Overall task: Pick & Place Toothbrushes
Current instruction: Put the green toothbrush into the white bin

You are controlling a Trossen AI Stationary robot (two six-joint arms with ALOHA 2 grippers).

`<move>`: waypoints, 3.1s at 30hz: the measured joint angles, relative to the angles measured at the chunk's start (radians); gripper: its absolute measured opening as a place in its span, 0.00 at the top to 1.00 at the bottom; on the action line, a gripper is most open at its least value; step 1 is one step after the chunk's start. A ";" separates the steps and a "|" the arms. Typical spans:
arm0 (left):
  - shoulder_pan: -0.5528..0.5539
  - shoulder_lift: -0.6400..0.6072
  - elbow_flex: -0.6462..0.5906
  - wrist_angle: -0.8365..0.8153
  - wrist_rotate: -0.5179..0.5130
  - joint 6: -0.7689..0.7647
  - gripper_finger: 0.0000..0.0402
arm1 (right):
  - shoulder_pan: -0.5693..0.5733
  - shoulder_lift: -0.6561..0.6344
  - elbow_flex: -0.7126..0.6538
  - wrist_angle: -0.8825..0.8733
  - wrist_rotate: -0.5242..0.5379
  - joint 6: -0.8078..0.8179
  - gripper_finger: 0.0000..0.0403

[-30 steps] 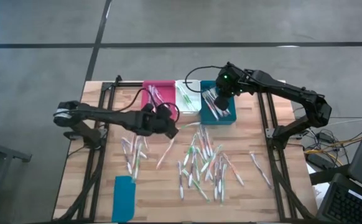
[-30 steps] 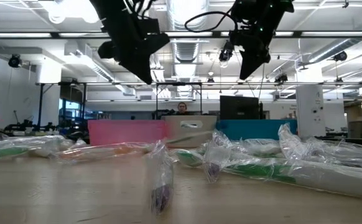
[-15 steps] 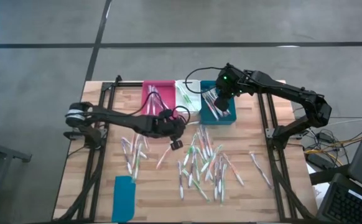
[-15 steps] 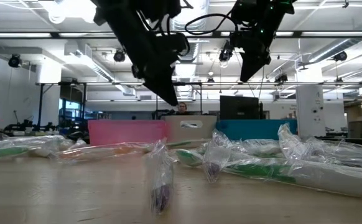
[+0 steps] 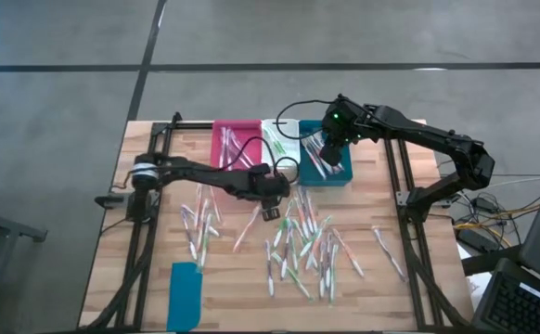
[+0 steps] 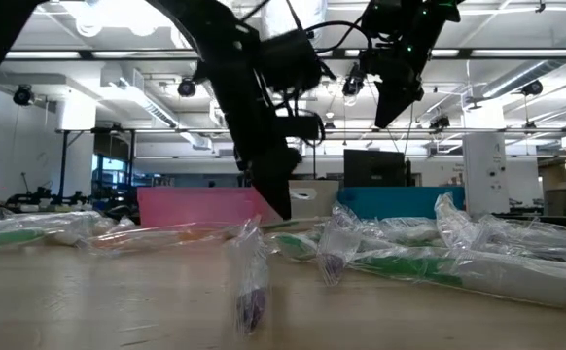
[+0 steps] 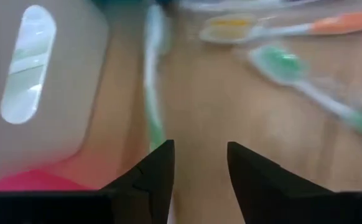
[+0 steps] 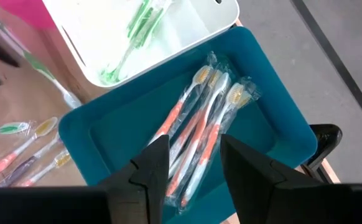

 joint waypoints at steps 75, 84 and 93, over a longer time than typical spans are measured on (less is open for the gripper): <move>0.309 -0.187 -0.188 1.124 0.100 -0.514 0.97 | -0.104 -0.189 -0.056 0.030 0.289 -0.006 0.82; 0.316 -0.187 -0.389 1.382 -0.086 -0.661 0.97 | -0.103 -0.199 -0.064 0.077 0.288 -0.007 0.90; 0.304 -0.185 -0.384 1.282 -0.190 -0.678 0.97 | -0.103 -0.172 -0.064 0.080 0.286 -0.007 0.92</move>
